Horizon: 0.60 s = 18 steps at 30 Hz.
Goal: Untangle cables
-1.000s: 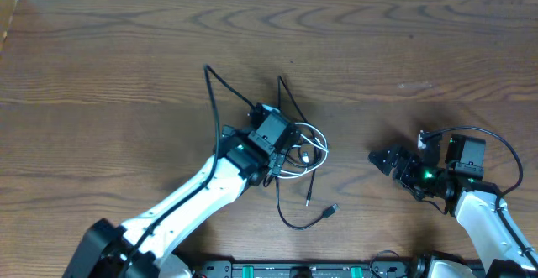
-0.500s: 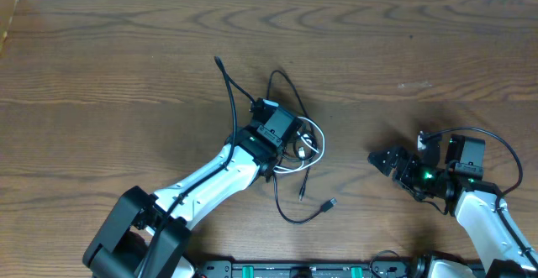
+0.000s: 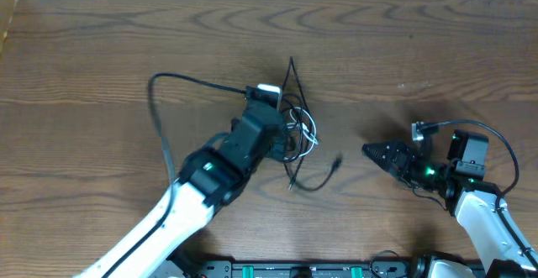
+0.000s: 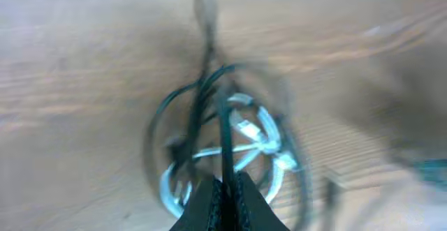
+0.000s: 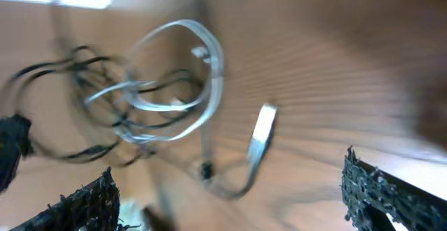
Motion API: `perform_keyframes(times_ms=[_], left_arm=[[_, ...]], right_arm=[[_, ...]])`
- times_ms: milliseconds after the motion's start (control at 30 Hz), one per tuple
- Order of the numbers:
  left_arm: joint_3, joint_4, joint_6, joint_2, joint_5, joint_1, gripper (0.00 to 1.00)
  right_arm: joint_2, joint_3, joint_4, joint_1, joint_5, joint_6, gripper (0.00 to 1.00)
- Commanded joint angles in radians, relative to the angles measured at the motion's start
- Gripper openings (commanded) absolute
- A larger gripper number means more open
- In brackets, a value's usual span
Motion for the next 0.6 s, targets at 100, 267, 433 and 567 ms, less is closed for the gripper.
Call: perform_keyframes(times_ms=[100,267,433,567], left_arm=[[0.022,0.111,-0.016,-0.106,0.209,0.005,0.08],[0.022,0.145,-0.049,-0.104,0.192,0.007,0.08],[0.022,-0.047,-0.1,-0.064,-0.106,0.039,0.73],[0.022,-0.154,-0.262,-0.006,-0.153,0.099,0.56]], right_arm=[[0.0,0.003,0.107,-0.003,-0.336,0.063,0.99],[0.0,0.003,0.108,-0.003,-0.32,0.059,0.99],[0.0,0.003,0.107,-0.003,-0.238,0.057,0.99],[0.0,0.003,0.107,-0.003,-0.196,0.058,0.99]])
